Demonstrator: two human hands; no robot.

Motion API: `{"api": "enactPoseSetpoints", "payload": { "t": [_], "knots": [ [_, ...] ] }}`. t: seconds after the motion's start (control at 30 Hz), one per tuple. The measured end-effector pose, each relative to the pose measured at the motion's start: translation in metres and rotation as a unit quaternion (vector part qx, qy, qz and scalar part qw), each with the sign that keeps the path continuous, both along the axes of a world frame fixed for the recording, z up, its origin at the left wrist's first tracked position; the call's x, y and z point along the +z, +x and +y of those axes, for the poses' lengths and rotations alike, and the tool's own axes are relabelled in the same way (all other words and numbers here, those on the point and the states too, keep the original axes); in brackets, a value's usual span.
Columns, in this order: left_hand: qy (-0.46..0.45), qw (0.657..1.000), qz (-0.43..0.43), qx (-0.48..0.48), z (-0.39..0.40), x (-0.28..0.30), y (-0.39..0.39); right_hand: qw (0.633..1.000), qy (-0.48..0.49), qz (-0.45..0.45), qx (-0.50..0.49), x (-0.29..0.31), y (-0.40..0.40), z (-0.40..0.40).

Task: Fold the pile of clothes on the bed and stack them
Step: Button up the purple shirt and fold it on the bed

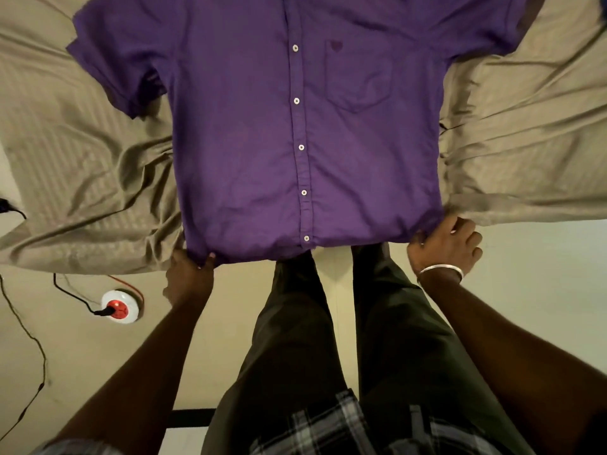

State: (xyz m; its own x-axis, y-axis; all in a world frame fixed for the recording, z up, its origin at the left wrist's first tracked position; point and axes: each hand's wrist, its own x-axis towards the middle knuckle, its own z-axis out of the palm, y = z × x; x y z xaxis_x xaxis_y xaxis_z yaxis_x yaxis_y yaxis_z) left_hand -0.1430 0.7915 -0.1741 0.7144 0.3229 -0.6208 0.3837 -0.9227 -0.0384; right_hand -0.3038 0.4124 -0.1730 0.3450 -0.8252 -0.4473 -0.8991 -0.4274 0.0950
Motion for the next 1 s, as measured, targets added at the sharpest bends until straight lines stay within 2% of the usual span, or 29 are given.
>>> {"api": "enactPoseSetpoints", "payload": {
  "t": [0.07,0.17,0.23,0.3,0.33,0.4,0.47,0.53,0.63,0.77,0.87,1.0],
  "knots": [
    [0.015,0.995,-0.068,-0.069,-0.012,0.004,-0.003,0.998,-0.035,0.01,0.057,-0.004,0.007,0.013],
    [-0.023,0.967,-0.124,-0.222,-0.033,0.0,0.005,0.99,-0.012,-0.066,0.128,-0.021,0.035,0.027],
    [-0.047,0.944,-0.121,-0.305,-0.048,-0.011,0.019,0.969,0.032,-0.126,0.208,-0.03,0.062,0.037],
    [-0.06,0.941,-0.094,-0.319,-0.059,-0.026,0.034,0.952,0.063,-0.148,0.262,-0.04,0.087,0.043],
    [-0.057,0.951,-0.082,-0.293,-0.06,-0.033,0.039,0.956,0.07,-0.139,0.25,-0.044,0.098,0.042],
    [-0.05,0.977,-0.08,-0.193,-0.058,-0.042,0.047,0.981,0.072,-0.105,0.146,-0.052,0.111,0.039],
    [-0.036,0.983,-0.116,-0.135,-0.055,-0.045,0.061,0.992,0.043,-0.091,0.075,-0.059,0.126,0.036],
    [-0.019,0.979,-0.158,-0.13,-0.06,-0.048,0.083,0.987,0.001,-0.106,0.119,-0.062,0.144,0.036],
    [-0.022,0.972,-0.218,-0.081,-0.077,-0.054,0.133,0.957,-0.009,-0.201,0.209,-0.067,0.191,0.045],
    [-0.094,0.95,-0.286,0.088,-0.098,-0.065,0.227,0.915,0.043,-0.26,0.306,-0.076,0.276,0.067],
    [-0.172,0.918,-0.28,0.22,-0.105,-0.069,0.284,0.922,0.089,-0.216,0.308,-0.077,0.32,0.076],
    [-0.151,0.876,-0.241,0.391,-0.107,-0.074,0.324,0.942,0.104,-0.138,0.289,-0.091,0.334,0.072]
  ]
}}
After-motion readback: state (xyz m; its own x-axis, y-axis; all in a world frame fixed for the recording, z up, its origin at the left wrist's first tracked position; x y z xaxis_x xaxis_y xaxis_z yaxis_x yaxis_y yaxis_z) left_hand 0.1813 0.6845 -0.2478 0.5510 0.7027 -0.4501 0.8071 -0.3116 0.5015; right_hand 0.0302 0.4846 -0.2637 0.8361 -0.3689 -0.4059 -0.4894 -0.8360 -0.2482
